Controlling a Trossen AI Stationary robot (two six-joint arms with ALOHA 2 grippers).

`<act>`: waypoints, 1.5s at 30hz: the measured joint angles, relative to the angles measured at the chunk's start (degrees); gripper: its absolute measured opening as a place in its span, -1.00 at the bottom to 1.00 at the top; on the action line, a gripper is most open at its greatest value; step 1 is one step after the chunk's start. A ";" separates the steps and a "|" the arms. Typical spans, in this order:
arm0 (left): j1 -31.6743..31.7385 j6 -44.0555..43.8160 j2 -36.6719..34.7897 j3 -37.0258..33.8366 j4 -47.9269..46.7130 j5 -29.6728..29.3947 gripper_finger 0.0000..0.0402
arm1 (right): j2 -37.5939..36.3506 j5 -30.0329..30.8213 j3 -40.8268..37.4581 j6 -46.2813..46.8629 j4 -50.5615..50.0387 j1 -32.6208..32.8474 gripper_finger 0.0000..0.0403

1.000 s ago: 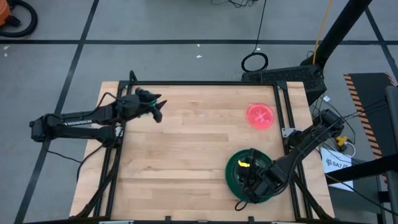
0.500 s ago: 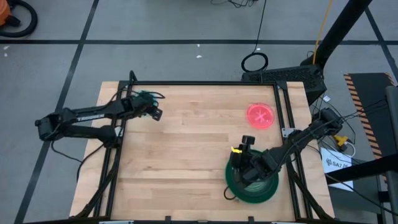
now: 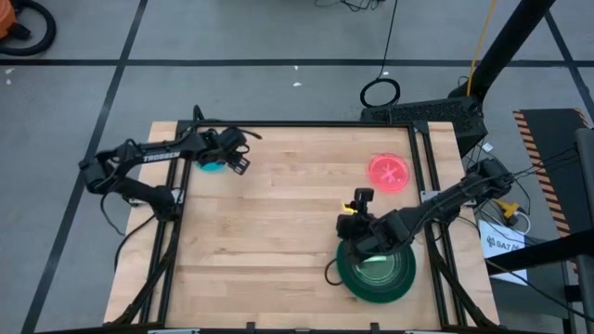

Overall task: Stack plastic plates
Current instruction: Stack the blue plate on top of the light green plate

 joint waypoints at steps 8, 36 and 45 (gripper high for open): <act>1.07 0.04 2.48 0.57 -2.03 0.01 -0.01 | -0.53 1.07 0.00 -9.51 4.96 -2.15 -0.26; 4.28 0.93 2.46 -1.80 -8.76 4.60 0.00 | -21.04 -0.88 -23.13 -26.06 42.34 -6.97 -0.26; 4.28 -0.18 2.46 -4.20 -7.34 5.70 0.00 | -22.19 -6.75 -23.19 -26.24 43.49 -7.47 -0.26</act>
